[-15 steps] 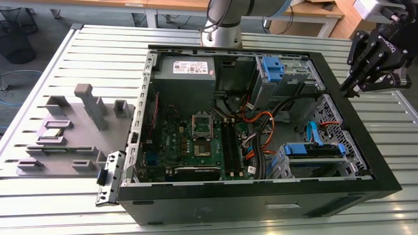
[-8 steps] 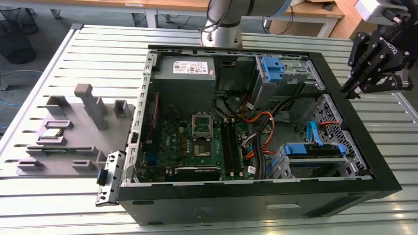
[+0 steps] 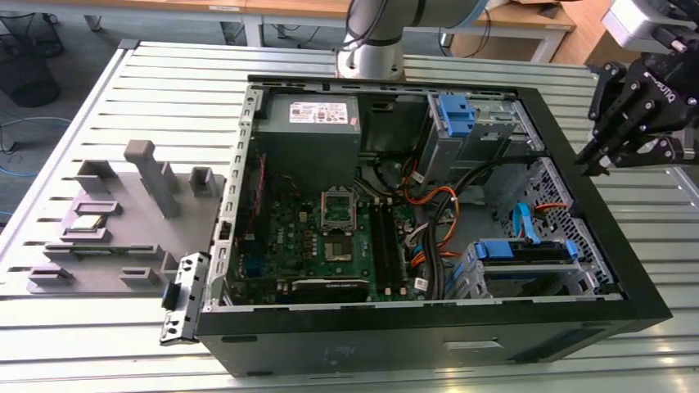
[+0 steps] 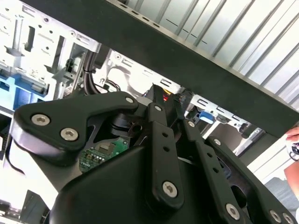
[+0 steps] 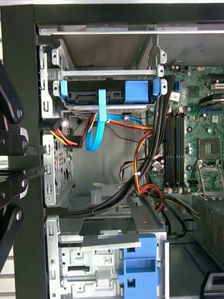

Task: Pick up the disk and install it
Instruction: 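Insert the second disk wire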

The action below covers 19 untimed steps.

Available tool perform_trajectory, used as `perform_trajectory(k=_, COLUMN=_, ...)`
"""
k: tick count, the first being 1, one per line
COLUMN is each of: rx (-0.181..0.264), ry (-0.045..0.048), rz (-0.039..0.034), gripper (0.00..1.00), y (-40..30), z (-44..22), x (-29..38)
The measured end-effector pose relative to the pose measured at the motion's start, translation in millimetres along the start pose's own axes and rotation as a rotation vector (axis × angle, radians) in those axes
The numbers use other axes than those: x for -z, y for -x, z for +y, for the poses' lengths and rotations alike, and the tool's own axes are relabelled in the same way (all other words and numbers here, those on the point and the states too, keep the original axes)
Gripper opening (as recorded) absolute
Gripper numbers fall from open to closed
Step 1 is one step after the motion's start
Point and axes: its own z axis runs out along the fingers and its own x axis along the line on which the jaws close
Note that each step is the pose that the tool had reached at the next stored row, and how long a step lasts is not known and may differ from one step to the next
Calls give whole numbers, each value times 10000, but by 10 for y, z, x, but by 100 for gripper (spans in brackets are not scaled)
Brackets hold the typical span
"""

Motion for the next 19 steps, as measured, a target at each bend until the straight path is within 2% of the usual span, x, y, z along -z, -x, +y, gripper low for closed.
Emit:
perform_trajectory(k=8, rx=-1, ry=0, rz=1, gripper=24, y=-133, z=-5, x=8)
perform_trajectory(k=19, rx=-2, ry=-2, rz=39, gripper=24, y=-185, z=-7, x=-15)
